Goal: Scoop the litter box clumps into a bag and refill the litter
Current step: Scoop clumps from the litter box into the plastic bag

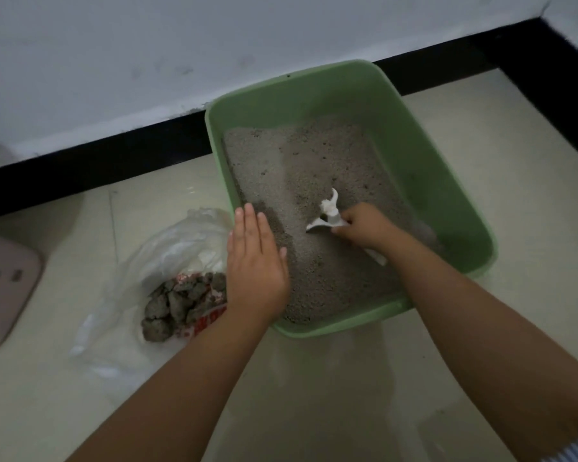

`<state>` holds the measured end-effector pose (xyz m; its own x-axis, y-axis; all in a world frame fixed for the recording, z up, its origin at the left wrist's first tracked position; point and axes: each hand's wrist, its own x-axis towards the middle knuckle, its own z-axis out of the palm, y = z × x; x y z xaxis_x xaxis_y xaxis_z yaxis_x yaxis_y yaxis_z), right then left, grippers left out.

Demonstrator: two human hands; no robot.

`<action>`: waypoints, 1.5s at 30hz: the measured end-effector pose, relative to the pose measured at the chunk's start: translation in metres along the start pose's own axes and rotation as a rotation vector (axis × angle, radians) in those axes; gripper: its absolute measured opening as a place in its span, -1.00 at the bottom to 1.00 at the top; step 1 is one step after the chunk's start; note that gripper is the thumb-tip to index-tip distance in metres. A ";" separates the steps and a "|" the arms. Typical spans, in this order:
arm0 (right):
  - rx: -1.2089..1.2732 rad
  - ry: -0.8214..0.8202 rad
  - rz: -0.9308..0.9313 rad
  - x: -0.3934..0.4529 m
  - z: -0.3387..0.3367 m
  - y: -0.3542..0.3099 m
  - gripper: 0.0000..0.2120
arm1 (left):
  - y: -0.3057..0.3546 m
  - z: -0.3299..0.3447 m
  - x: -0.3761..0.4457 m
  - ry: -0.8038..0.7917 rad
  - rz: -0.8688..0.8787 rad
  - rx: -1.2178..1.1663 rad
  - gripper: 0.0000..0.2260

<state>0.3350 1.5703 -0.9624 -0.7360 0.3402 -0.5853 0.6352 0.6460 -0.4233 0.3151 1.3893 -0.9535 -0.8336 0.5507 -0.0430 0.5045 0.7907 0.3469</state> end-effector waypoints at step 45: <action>0.312 0.402 -0.136 0.012 0.005 -0.031 -0.61 | 0.000 -0.009 0.003 -0.173 -0.139 0.104 -0.49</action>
<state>0.3074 1.5508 -0.9598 -0.8092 0.5426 -0.2252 0.5223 0.4891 -0.6986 0.3107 1.3887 -0.9452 -0.8500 0.4655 -0.2466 0.4156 0.8803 0.2289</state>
